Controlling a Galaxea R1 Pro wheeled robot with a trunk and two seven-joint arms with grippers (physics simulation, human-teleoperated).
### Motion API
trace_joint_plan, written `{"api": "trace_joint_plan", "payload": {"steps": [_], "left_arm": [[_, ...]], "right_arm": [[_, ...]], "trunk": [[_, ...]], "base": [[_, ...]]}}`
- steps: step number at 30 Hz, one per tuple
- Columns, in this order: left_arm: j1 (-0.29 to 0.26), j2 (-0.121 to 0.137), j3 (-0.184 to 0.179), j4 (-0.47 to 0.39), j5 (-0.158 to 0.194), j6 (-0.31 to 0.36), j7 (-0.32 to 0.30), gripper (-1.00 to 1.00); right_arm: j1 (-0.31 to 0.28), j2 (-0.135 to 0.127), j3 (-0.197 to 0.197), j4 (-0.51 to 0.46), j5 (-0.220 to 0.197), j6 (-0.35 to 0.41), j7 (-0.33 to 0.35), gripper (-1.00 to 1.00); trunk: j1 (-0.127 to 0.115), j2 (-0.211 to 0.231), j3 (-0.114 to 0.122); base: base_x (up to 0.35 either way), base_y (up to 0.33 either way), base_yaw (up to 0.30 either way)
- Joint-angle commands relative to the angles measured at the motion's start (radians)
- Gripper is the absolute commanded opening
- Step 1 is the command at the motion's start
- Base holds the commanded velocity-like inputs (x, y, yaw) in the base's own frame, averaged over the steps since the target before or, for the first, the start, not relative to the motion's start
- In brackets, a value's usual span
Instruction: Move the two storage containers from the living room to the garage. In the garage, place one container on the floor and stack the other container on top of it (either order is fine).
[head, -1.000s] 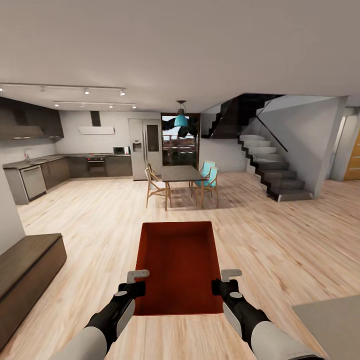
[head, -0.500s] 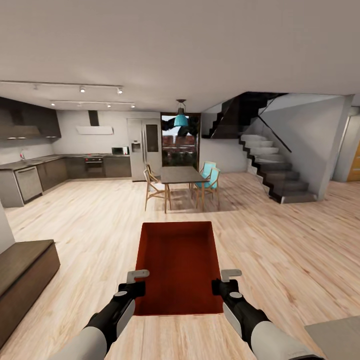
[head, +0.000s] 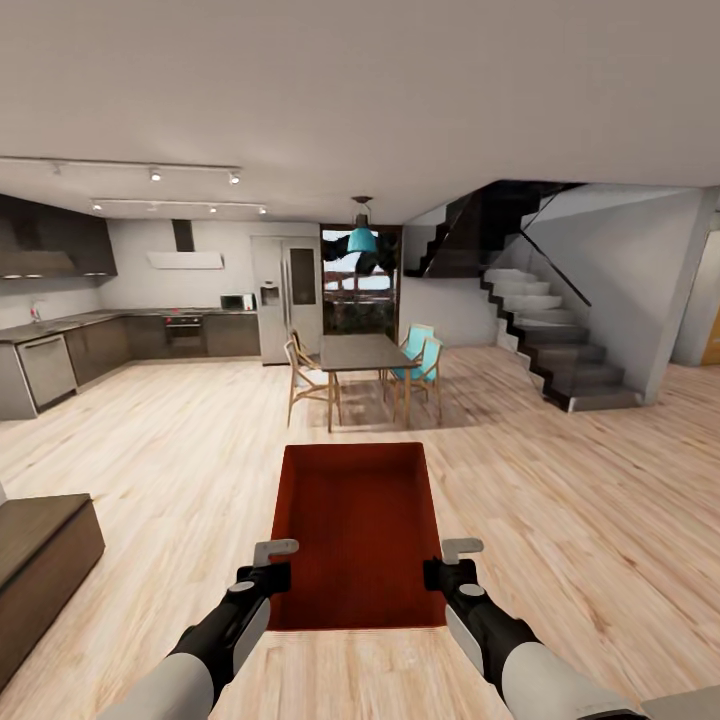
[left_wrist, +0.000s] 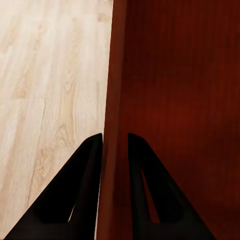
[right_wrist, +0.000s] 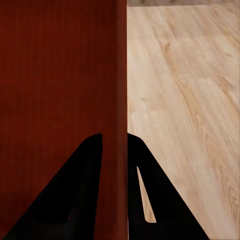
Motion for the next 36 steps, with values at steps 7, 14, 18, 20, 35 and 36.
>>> {"api": "trace_joint_plan", "payload": {"steps": [7,14,18,20,35,36], "left_arm": [[-0.001,-0.001,0.021,-0.004,0.03,-0.035,0.035,-1.0],[-0.001,-0.001,0.021,-0.004,0.03,-0.035,0.035,-1.0],[-0.001,-0.001,0.021,-0.003,0.03,-0.035,0.035,-1.0],[-0.001,-0.001,0.021,-0.003,0.031,-0.035,0.035,-1.0],[-0.001,-0.001,0.022,-0.001,0.032,-0.034,0.035,-1.0],[-0.001,-0.001,0.022,-0.001,0.032,-0.034,0.035,-1.0]], "right_arm": [[0.0,0.002,0.002,0.003,-0.014,-0.001,0.008,-1.0],[0.0,0.006,0.002,0.003,-0.013,-0.001,0.008,-1.0],[0.0,0.006,0.002,0.002,-0.013,-0.001,0.008,-1.0],[0.0,0.006,0.002,0.002,-0.013,-0.001,0.008,-1.0],[0.0,0.006,0.002,0.002,-0.012,-0.001,0.008,-1.0],[0.0,0.006,0.002,0.002,-0.012,-0.001,0.008,-1.0]], "trunk": [[0.001,-0.001,0.0],[0.001,-0.001,0.0],[0.001,-0.001,0.0],[0.001,-0.001,0.0],[0.001,-0.001,0.0],[0.001,-0.001,0.0]], "base": [[0.323,0.0,-0.185],[0.323,0.0,-0.24],[0.323,0.0,-0.243],[0.323,0.0,-0.243],[0.323,0.0,-0.243],[0.323,0.0,-0.243]]}}
